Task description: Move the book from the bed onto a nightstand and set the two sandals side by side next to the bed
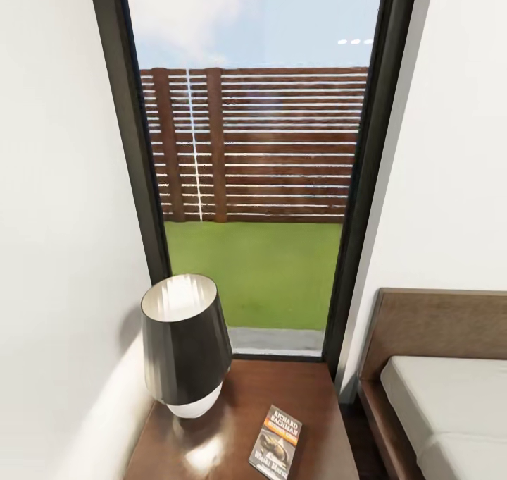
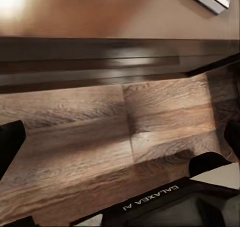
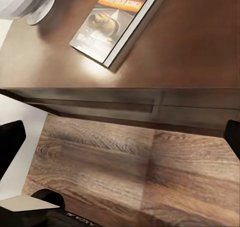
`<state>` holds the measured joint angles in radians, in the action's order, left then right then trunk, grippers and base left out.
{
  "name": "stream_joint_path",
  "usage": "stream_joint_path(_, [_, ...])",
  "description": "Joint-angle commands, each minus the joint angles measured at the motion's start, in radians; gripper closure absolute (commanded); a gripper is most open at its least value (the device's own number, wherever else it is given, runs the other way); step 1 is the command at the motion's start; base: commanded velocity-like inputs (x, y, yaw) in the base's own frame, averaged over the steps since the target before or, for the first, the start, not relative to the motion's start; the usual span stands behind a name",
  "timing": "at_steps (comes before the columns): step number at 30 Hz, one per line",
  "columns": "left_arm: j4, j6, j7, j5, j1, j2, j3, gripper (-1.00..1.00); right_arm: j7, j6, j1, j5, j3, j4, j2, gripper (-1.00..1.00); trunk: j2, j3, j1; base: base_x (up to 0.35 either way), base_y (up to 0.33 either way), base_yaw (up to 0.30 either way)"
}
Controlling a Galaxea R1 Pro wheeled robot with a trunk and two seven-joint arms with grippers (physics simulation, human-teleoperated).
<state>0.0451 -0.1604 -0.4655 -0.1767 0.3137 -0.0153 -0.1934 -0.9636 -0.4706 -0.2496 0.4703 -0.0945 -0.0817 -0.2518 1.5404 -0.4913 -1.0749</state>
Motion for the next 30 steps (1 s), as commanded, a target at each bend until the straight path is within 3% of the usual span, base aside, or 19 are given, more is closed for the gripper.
stream_joint_path(1, [-0.009,-0.005,0.034,-0.010,0.001,0.000,-0.008,-1.00,0.000,-0.004,0.001,0.010,-0.008,-0.004,0.001,-1.00,-0.007,0.002,0.004,0.000,0.000,0.000])
stream_joint_path(3, [-0.019,-0.004,0.100,-0.010,0.000,0.000,-0.008,-1.00,0.034,0.000,0.010,0.010,-0.009,-0.004,0.014,-1.00,-0.021,0.008,0.012,0.000,0.000,0.000])
stream_joint_path(4, [-0.022,-0.002,0.142,-0.009,-0.002,0.001,-0.008,-1.00,0.124,0.002,0.013,0.010,-0.008,-0.004,0.063,-1.00,-0.021,0.008,0.012,0.000,0.000,0.000])
stream_joint_path(7, [-0.024,0.000,0.186,-0.009,-0.019,0.000,-0.008,-1.00,0.219,0.003,0.015,0.010,-0.009,-0.003,0.119,-1.00,-0.021,0.008,0.012,0.000,0.000,0.000])
stream_joint_path(30, [-0.022,-0.004,0.197,-0.008,-0.036,0.001,-0.009,-1.00,0.238,0.001,0.015,0.011,-0.008,-0.001,0.130,-1.00,-0.021,0.008,0.012,0.000,0.000,0.000])
